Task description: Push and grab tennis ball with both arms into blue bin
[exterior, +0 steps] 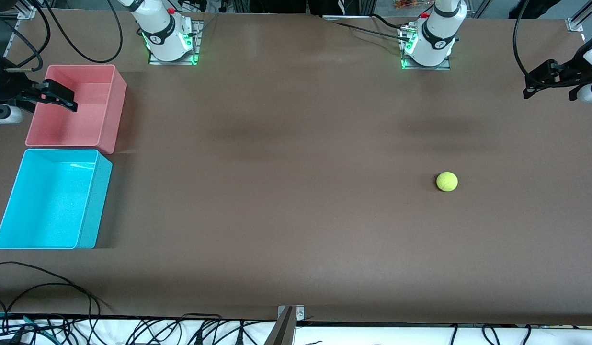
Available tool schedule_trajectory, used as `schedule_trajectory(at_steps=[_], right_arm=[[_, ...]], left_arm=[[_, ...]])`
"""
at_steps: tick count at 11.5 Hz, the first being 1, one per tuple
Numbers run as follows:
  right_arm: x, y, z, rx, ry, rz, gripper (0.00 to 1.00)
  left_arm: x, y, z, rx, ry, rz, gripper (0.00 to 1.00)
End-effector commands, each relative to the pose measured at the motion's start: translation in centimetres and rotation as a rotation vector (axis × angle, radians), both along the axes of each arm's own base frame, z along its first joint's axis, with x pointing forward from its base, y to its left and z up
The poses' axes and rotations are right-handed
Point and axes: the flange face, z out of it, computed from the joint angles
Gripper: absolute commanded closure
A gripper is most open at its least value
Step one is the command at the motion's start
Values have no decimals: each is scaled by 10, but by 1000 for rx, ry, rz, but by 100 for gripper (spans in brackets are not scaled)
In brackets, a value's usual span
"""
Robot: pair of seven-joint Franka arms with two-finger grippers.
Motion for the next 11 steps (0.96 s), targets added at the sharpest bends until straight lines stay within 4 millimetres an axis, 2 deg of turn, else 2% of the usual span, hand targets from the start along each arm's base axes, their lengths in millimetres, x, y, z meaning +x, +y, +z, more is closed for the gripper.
schedule_trajectory(at_steps=[1,4,7,10,11], right_arm=[[1,0,15,5,-13,-12,0],[1,-6,20,5,-20,-12,0],[2,3,19,1,-19,-1,0],[1,-15,20,6,-22,-26,0],[0,-15,21,4,-22,-32,0]], left_arm=[[4,2,5,5,-6,4,0],[4,1,6,5,-6,3,0],[4,3,6,5,-6,6,0],[4,3,5,5,-5,6,0],[4,3,6,5,-8,6,0]])
